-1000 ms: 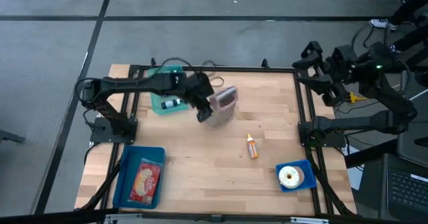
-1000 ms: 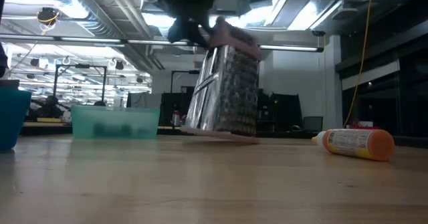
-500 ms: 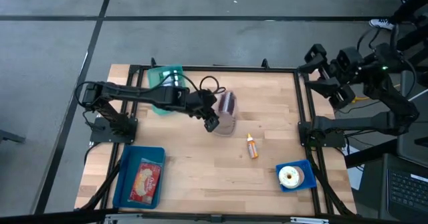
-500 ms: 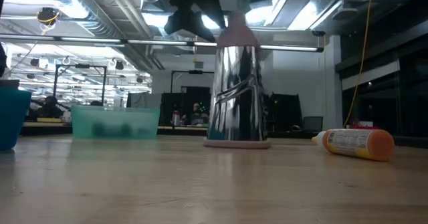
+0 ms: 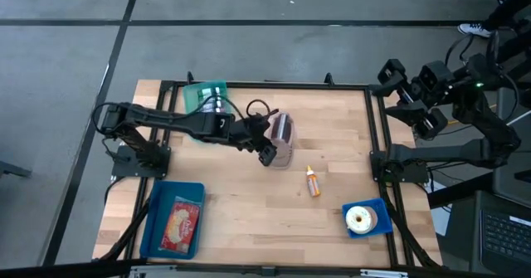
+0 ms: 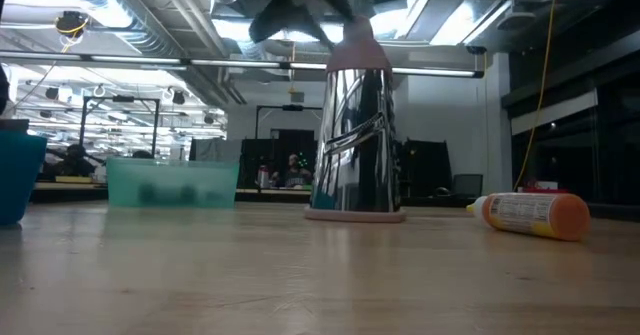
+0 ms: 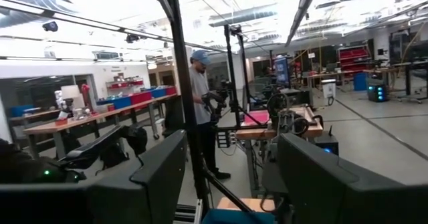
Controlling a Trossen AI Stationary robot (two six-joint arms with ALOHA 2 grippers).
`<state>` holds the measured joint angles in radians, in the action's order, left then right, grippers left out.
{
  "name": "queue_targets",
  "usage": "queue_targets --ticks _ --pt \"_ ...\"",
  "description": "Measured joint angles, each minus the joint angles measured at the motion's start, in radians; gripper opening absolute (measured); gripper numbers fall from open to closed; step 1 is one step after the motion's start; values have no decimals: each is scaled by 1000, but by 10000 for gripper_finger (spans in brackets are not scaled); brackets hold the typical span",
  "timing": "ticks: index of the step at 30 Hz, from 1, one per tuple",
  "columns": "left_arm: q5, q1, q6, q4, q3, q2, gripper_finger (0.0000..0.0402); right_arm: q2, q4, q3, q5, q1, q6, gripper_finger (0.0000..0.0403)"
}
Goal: Pick & Place Food Item
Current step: Put the yellow food coloring into the green bin
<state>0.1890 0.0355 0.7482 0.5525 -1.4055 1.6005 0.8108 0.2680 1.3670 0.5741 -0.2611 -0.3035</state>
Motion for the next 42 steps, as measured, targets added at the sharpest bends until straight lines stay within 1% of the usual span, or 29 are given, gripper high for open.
queue_targets --ticks 3,7,12,14,18,21,25,30,32,36,38,42 --pt "51 50 69 -79 0 0 180 -5 2 0 18 0 -3 232" --pt "159 134 161 -161 0 0 180 -17 23 0 29 0 0 232" --pt "279 228 287 -192 0 0 180 -28 47 0 30 0 4 232" --pt "326 263 319 -192 0 7 179 -30 79 0 53 0 -6 232" --pt "389 313 372 -192 0 8 175 -25 184 0 126 0 -78 232" --pt "424 332 404 -191 0 8 172 -18 227 0 126 0 -158 232" --pt "446 341 432 -190 0 8 170 -7 212 0 119 0 -278 232" --pt "448 343 433 -191 0 8 170 11 216 0 125 2 -361 232" --pt "448 343 427 -191 0 8 168 27 229 0 121 6 -330 232" --pt "448 342 420 -182 0 8 166 64 329 0 -6 8 -281 232" --pt "448 342 419 -171 0 8 166 89 431 0 -36 14 -208 232" --pt "448 342 417 -145 0 8 166 150 640 0 -45 55 -79 232"
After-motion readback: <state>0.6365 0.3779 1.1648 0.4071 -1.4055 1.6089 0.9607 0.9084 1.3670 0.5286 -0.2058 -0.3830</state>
